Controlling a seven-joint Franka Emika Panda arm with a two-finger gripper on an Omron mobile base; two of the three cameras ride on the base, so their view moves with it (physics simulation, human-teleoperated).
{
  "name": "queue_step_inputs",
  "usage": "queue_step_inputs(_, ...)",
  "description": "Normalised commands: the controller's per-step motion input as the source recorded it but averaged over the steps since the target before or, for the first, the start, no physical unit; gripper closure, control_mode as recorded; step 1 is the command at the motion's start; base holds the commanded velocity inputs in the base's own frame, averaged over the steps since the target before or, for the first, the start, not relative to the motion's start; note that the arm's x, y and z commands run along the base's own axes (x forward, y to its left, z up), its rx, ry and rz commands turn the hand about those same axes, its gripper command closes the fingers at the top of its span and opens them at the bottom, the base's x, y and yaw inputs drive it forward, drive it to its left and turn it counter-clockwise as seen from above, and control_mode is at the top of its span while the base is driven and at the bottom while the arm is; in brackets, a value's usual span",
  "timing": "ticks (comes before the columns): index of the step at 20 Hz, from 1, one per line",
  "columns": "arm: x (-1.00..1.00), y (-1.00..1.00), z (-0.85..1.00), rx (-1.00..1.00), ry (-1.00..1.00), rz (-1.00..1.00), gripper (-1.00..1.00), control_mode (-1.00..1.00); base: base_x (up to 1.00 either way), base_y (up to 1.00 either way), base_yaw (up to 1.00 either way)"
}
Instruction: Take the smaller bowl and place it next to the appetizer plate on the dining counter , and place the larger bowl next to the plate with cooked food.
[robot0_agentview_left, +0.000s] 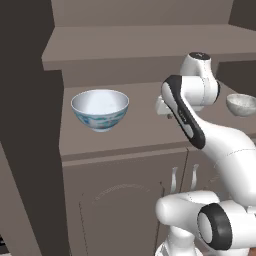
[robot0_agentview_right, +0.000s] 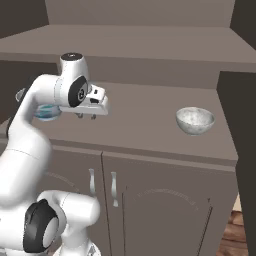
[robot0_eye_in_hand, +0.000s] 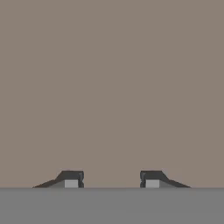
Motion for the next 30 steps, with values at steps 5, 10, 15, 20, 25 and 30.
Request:
queue_step_inputs(5, -0.22, 0.03, 0.00, 0.00, -0.04, -0.01, -1.00, -1.00, 0.00, 0.00, 0.00)
queue_step_inputs(10, -0.26, 0.45, 0.00, -0.01, -0.27, -0.11, -1.00, -1.00, 0.00, 0.00, 0.00)
queue_step_inputs(15, -0.34, 0.21, 0.08, 0.00, -0.30, -0.09, -1.00, -1.00, 0.00, 0.00, 0.00)
queue_step_inputs(20, -0.59, 0.02, 0.11, 0.17, -0.06, -0.10, -1.00, -1.00, 0.00, 0.00, 0.00)
queue_step_inputs(25, -0.51, 0.07, 0.25, 0.21, -0.05, -0.04, -1.00, -1.00, 0.00, 0.00, 0.00)
queue_step_inputs(30, -0.13, 0.31, 0.30, 0.12, -0.04, 0.00, -1.00, -1.00, 0.00, 0.00, 0.00)
